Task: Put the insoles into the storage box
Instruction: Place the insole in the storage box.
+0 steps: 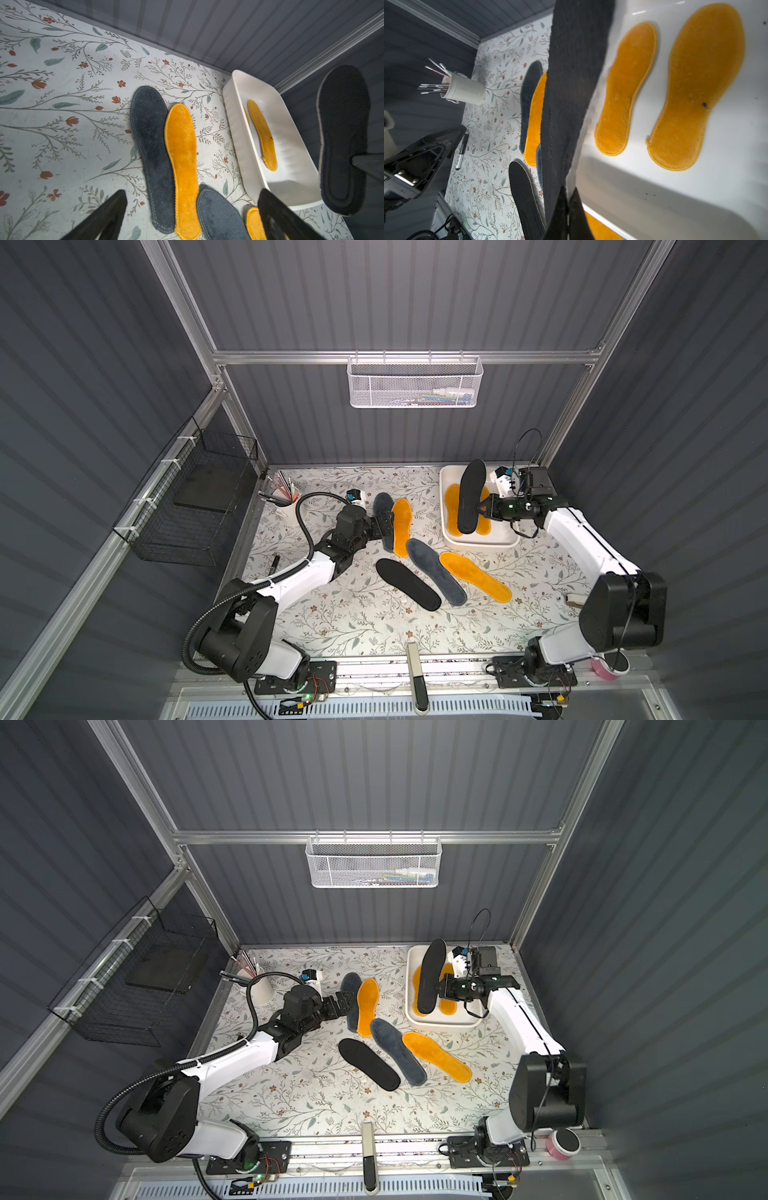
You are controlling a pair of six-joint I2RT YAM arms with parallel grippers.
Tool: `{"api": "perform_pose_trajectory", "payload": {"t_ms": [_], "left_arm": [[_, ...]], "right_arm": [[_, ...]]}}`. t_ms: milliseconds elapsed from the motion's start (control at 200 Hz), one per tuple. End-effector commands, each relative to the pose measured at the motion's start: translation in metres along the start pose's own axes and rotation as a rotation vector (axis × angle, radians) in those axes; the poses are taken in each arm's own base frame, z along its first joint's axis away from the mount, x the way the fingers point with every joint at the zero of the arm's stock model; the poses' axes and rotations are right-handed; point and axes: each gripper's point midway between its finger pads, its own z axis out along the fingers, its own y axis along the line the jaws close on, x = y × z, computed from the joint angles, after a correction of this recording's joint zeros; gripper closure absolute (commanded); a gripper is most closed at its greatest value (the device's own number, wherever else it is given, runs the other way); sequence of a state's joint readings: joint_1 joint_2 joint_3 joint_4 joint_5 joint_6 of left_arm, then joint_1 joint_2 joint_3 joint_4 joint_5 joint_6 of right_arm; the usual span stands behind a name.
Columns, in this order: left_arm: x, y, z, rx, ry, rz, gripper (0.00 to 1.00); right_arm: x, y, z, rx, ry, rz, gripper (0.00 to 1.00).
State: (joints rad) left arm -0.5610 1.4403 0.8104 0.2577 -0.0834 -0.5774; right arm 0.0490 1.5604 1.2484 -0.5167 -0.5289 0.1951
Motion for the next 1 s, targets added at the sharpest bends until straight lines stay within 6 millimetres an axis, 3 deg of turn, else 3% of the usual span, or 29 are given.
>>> {"api": "perform_pose_trajectory", "payload": {"t_ms": [0, 430, 991], "left_arm": [[-0.005, 0.006, 0.002, -0.030, -0.001, 0.023, 0.01], [-0.006, 0.017, -0.003, -0.074, 0.006, 0.055, 0.01], [-0.004, 0.020, 0.004, -0.083, 0.032, 0.060, 0.00]], "right_arm": [[0.000, -0.015, 0.011, 0.046, 0.077, -0.005, 1.00], [-0.026, -0.041, 0.065, 0.041, 0.178, 0.032, 1.00], [-0.014, -0.058, 0.099, 0.017, 0.265, 0.045, 1.00]]}}
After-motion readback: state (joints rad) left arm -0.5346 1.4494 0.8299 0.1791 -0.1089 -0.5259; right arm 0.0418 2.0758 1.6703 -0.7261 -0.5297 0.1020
